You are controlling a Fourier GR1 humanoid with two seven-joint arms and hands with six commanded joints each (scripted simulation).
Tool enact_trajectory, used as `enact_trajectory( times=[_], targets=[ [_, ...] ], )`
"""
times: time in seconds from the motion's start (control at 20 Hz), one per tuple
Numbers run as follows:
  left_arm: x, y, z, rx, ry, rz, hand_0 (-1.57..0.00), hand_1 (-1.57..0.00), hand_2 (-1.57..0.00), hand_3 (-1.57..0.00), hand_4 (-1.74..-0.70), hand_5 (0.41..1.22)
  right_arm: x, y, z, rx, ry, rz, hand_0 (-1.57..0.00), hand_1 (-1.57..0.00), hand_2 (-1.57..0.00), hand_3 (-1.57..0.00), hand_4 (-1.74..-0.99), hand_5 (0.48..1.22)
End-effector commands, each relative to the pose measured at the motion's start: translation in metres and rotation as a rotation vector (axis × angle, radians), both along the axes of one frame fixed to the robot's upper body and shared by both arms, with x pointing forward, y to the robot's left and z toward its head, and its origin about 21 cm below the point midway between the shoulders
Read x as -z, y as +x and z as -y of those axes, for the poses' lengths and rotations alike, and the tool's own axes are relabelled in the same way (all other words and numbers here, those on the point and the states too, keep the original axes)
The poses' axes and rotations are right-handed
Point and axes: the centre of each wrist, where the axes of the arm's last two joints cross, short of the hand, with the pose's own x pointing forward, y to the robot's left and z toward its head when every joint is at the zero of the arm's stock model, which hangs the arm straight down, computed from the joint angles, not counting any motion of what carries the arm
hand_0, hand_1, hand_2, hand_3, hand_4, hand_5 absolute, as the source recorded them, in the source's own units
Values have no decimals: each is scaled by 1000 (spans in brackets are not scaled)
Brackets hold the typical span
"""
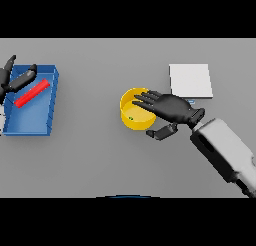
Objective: Pick up the red beaker and tilt it to pour out 1 green nut into yellow bowl. Pick up the yellow bowl and place it on the metallic measuring scale.
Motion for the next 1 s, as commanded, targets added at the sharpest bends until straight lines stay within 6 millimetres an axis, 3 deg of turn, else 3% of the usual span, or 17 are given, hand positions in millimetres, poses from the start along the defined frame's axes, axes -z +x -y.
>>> enact_trajectory(
  times=[0.0, 0.4, 0.6, 0.75, 0.8, 0.85, 0.9, 0.95],
  targets=[
    [-4, 0, -2, -6, 0, 0, 1, 1, 1, 1, -808, 695, 1, 1, -4, -22, -14, -16, 1, 1, 1, 1, -1155, 646],
    [-7, 7, -2, 4, 13, -6, 1, 1, 1, 1, -801, 706, 7, 16, -35, -74, -207, -71, 1, 1, 1, 1, -1177, 673],
    [-4, 5, -6, -6, 25, -17, 1, 1, 1, 1, -792, 708, 15, 22, -36, -75, -252, -102, 1, 1, 1, -12, -1188, 693],
    [-5, 3, -10, 0, 27, -12, 1, 1, 1, 1, -789, 714, 17, 25, -35, -65, -259, -106, 1, -15, -37, -77, -1234, 770],
    [-7, 4, -9, 4, 26, -10, 1, 1, 1, 1, -791, 712, 19, 24, -39, -59, -264, -103, -48, -60, -88, -130, -1261, 809],
    [-4, 5, -8, 1, 24, -13, 1, 1, 1, 1, -791, 711, 21, 24, -41, -70, -253, -103, -193, -183, -189, -215, -1309, 891],
    [-3, 4, -7, 4, 29, -10, 1, 1, 1, 1, -789, 710, 21, 22, -38, -83, -249, -96, -455, -407, -349, -322, -1363, 957],
    [-3, 4, -9, 5, 28, -8, 1, 1, 1, 1, -788, 710, 19, 22, -36, -95, -244, -100, -678, -640, -594, -572, -1435, 1010]
  ],
)
